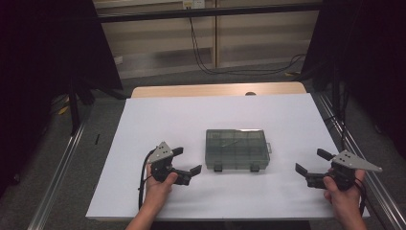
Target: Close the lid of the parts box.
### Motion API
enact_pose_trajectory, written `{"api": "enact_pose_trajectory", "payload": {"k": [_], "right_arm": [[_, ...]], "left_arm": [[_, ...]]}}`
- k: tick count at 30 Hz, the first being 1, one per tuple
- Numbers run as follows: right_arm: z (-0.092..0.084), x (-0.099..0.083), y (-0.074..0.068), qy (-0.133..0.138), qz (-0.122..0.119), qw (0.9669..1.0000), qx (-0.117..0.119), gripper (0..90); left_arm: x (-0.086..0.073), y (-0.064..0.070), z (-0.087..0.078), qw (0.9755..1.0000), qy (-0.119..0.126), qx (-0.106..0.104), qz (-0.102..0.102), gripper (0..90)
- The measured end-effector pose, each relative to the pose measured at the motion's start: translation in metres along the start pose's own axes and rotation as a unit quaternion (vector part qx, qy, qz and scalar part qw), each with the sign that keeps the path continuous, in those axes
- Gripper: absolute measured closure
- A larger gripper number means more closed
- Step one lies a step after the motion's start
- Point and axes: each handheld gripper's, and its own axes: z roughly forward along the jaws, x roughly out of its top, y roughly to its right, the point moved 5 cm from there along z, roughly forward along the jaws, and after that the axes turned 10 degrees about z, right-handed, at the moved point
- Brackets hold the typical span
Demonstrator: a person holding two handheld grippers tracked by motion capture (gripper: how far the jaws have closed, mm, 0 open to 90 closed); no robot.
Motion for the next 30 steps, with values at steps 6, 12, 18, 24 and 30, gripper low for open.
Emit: {"api": "enact_pose_trajectory", "payload": {"k": [6,12,18,24,30], "right_arm": [[0.000,0.000,0.000,0.000,0.000,1.0000,0.000,0.0],[0.000,0.001,0.000,0.003,0.001,1.0000,-0.001,0.0],[0.000,0.001,0.001,0.006,0.005,1.0000,-0.002,0.0],[-0.001,0.001,0.001,0.005,0.007,0.9999,-0.007,0.0],[-0.001,0.001,0.002,0.005,0.008,0.9999,-0.009,0.0]], "left_arm": [[-0.007,-0.010,-0.018,0.9998,-0.003,0.018,-0.001,0.0],[-0.017,-0.021,-0.038,0.9992,-0.006,0.040,-0.007,0.0],[-0.020,-0.031,-0.056,0.9984,0.007,0.052,-0.022,0.4],[-0.026,-0.040,-0.071,0.9974,0.010,0.063,-0.032,1.0],[-0.031,-0.047,-0.086,0.9963,0.006,0.080,-0.030,1.4]]}}
